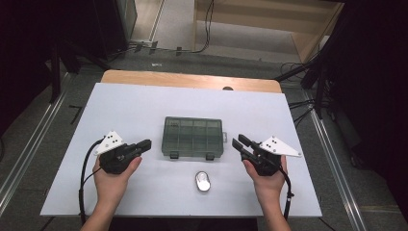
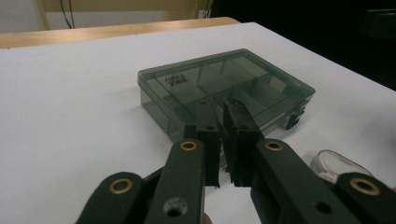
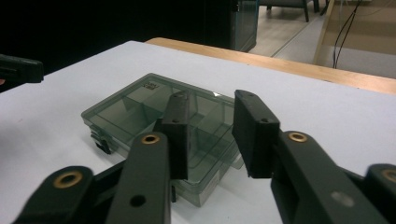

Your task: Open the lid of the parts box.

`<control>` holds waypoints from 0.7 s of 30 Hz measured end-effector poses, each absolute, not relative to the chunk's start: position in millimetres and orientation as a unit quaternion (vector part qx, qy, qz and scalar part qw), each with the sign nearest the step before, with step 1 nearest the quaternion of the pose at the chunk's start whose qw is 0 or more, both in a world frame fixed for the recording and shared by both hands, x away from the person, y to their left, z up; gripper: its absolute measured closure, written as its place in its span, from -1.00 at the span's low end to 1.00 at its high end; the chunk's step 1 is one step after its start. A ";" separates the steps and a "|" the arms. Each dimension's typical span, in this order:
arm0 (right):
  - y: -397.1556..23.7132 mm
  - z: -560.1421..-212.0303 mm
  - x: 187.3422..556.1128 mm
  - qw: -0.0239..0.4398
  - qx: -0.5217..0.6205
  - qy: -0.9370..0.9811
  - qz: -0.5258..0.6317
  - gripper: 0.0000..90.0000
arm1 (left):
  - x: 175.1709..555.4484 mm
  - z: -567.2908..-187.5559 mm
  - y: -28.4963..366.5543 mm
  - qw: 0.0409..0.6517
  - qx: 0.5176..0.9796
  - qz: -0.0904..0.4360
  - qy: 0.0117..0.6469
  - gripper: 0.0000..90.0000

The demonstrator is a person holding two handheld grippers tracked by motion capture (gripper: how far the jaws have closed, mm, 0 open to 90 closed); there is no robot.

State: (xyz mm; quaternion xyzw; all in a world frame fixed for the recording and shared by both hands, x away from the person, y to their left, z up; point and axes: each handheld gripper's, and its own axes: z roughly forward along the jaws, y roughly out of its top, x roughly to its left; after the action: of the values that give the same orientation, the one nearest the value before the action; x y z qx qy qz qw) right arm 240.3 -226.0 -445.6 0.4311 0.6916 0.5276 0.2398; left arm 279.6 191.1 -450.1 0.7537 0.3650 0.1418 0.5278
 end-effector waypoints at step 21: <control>-226.0 -452.7 276.5 0.200 0.410 0.712 0.533 0.94 | 317.9 -456.4 170.0 0.512 0.779 0.124 0.340 0.99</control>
State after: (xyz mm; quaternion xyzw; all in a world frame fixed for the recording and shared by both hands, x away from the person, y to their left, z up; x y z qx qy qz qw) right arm 276.5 -226.0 -452.7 0.4101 0.7123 0.5332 0.2004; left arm 317.9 170.0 -456.4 0.7792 0.3399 0.1238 0.5119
